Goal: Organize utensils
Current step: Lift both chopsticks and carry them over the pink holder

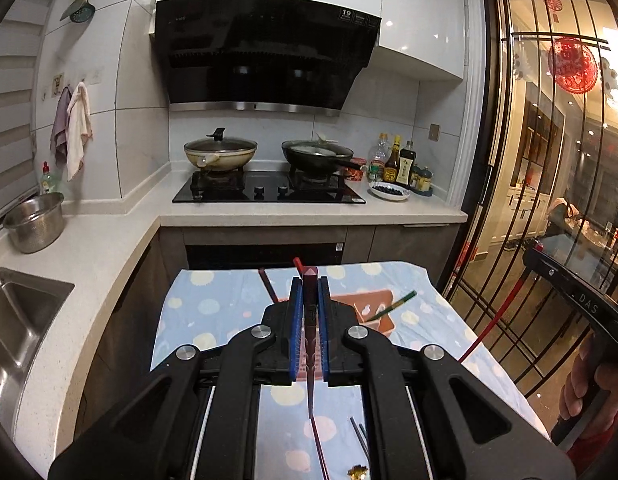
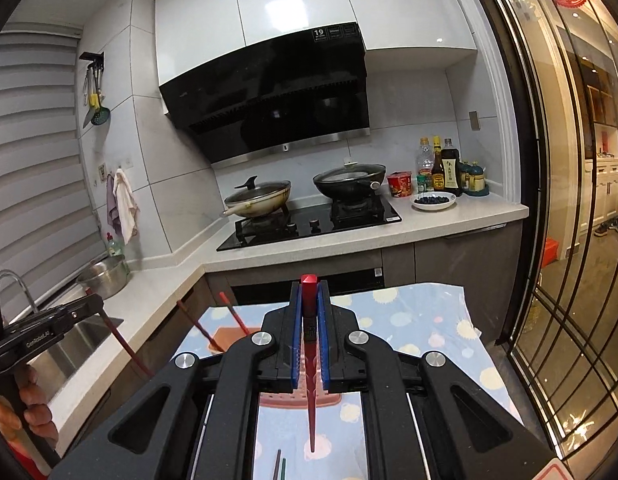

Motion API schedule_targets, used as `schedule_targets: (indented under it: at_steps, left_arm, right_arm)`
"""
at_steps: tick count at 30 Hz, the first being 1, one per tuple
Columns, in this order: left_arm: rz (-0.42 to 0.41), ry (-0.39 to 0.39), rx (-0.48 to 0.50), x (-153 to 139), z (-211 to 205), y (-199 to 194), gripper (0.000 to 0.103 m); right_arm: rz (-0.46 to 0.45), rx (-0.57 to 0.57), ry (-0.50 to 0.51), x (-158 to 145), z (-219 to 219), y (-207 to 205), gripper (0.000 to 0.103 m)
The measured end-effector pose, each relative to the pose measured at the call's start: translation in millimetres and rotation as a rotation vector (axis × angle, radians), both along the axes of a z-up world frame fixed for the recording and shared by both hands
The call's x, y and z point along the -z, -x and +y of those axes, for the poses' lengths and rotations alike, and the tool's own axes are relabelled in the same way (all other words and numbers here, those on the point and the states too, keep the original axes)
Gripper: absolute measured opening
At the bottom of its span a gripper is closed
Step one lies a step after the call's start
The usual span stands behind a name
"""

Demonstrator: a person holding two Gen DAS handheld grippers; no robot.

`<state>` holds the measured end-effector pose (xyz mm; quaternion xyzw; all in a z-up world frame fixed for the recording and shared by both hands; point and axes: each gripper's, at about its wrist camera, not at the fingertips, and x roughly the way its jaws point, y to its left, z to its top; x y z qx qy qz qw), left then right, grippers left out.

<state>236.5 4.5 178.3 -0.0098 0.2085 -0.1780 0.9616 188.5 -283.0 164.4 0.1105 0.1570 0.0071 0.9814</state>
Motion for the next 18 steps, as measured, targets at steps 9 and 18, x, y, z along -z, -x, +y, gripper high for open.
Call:
schedule_targets:
  at_steps: [9, 18]
  left_arm:
    - [-0.068, 0.003, -0.002, -46, -20, -55, 0.007]
    - [-0.052, -0.033, -0.027, -41, -37, -103, 0.007]
  right_arm:
    - [-0.039, 0.045, 0.033, -33, -5, -65, 0.007]
    - [-0.034, 0.041, 0.039, -32, 5, -121, 0.007]
